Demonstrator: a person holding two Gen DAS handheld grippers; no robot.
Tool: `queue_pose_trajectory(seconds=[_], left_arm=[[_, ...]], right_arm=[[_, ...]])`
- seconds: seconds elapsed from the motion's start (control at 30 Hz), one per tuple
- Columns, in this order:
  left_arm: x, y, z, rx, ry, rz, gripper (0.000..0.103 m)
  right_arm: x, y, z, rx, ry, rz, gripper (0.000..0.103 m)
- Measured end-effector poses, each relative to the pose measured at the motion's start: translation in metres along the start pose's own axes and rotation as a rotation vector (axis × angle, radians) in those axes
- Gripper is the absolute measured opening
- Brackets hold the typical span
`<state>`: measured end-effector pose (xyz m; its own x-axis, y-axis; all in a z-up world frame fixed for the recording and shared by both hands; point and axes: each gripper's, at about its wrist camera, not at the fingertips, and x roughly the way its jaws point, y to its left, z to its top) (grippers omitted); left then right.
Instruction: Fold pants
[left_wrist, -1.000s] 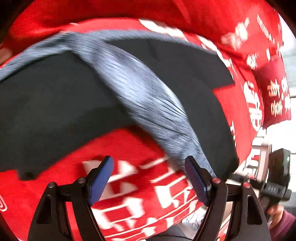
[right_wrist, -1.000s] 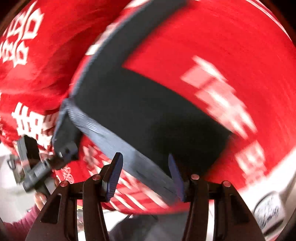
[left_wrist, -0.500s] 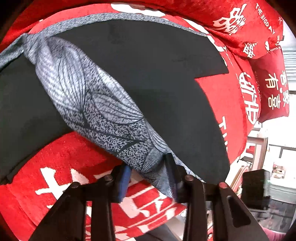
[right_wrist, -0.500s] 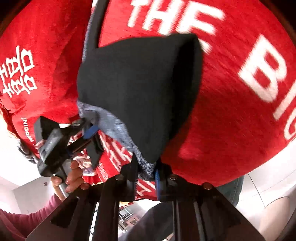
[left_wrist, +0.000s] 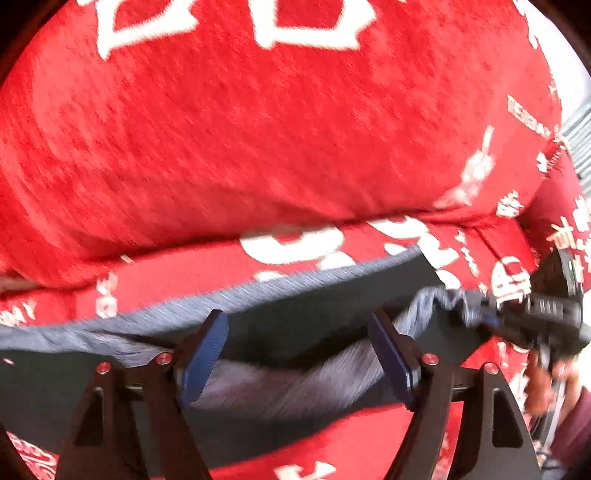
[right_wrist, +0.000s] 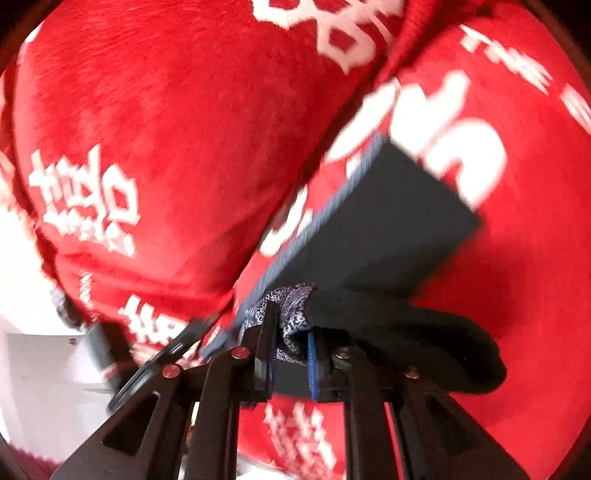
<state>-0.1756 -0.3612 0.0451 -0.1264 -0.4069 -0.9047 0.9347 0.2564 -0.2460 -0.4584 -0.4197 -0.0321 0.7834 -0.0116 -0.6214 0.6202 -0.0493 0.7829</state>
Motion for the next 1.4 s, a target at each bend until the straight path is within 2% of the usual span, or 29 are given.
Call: queue_pose_trajectory(seconds=[0.1,0.13,0.17,0.2,0.27,0.33,0.5,0.53,0.57,0.6,0.63,0.73,0.8,0.87,0.93,1.0,1.07,1.1,1.17,1.23,1.27,1.33,1.4], left_arm=[[0.007,0.014,-0.003,-0.014,0.018,0.091,0.079],[0.008,0.02,-0.006,-0.022,0.028,0.107,0.079],[0.01,0.027,-0.012,-0.031,0.046,0.118,0.079],[0.015,0.031,-0.018,-0.04,0.07,0.129,0.079],[0.027,0.038,-0.032,-0.05,0.121,0.165,0.079],[0.041,0.045,-0.047,-0.06,0.17,0.201,0.079],[0.059,0.06,-0.074,-0.116,0.21,0.233,0.079],[0.062,0.061,-0.076,-0.121,0.218,0.238,0.079],[0.065,0.061,-0.077,-0.12,0.223,0.246,0.079],[0.07,0.061,-0.078,-0.115,0.228,0.259,0.079],[0.074,0.061,-0.078,-0.112,0.231,0.267,0.079],[0.079,0.063,-0.075,-0.112,0.241,0.291,0.083],[0.072,0.064,-0.071,-0.114,0.245,0.282,0.083],[0.057,0.065,-0.063,-0.105,0.198,0.277,0.083],[0.049,0.07,-0.053,-0.083,0.144,0.307,0.083],[0.055,0.077,-0.045,-0.095,0.136,0.346,0.083],[0.071,0.09,-0.035,-0.162,0.153,0.379,0.083],[0.08,0.094,-0.032,-0.19,0.156,0.381,0.083],[0.095,0.1,-0.029,-0.194,0.155,0.416,0.084],[0.1,0.104,-0.027,-0.176,0.121,0.437,0.084],[0.1,0.109,-0.026,-0.173,0.121,0.451,0.084],[0.093,0.128,-0.025,-0.201,0.122,0.451,0.084],[0.081,0.147,-0.028,-0.218,0.133,0.479,0.084]], right_arm=[[0.023,0.005,0.044,-0.005,-0.005,-0.081,0.026],[0.023,0.003,0.052,-0.006,-0.008,-0.112,0.047],[0.023,0.006,0.06,-0.012,-0.022,-0.142,0.064],[0.02,0.012,0.064,-0.028,-0.053,-0.161,0.065],[0.008,0.023,0.062,-0.077,-0.094,-0.175,0.065],[-0.006,0.02,0.048,-0.075,-0.122,-0.228,0.065],[-0.012,-0.028,0.008,0.076,-0.114,-0.337,0.049],[-0.01,-0.04,0.007,0.108,-0.102,-0.334,0.042],[-0.005,-0.051,0.005,0.148,-0.091,-0.325,0.025],[0.001,-0.058,0.006,0.171,-0.089,-0.308,0.014],[0.005,-0.06,0.009,0.171,-0.093,-0.301,0.008],[0.015,-0.054,0.017,0.12,-0.103,-0.365,0.008],[0.015,-0.054,0.016,0.14,-0.084,-0.409,0.009],[0.005,-0.046,0.01,0.15,-0.102,-0.443,0.018],[-0.003,-0.025,0.005,0.06,-0.128,-0.48,0.018],[0.006,0.009,0.003,-0.107,-0.116,-0.457,0.021],[0.032,0.034,0.008,-0.226,-0.073,-0.465,0.034],[0.052,0.045,0.012,-0.283,-0.054,-0.476,0.035],[0.091,0.053,0.024,-0.343,-0.02,-0.475,0.035],[0.116,0.05,0.035,-0.366,0.008,-0.523,0.034],[0.129,0.04,0.039,-0.356,0.021,-0.567,0.027],[0.124,0.03,0.043,-0.355,-0.033,-0.562,0.025],[0.112,0.027,0.044,-0.35,-0.067,-0.638,0.025]])
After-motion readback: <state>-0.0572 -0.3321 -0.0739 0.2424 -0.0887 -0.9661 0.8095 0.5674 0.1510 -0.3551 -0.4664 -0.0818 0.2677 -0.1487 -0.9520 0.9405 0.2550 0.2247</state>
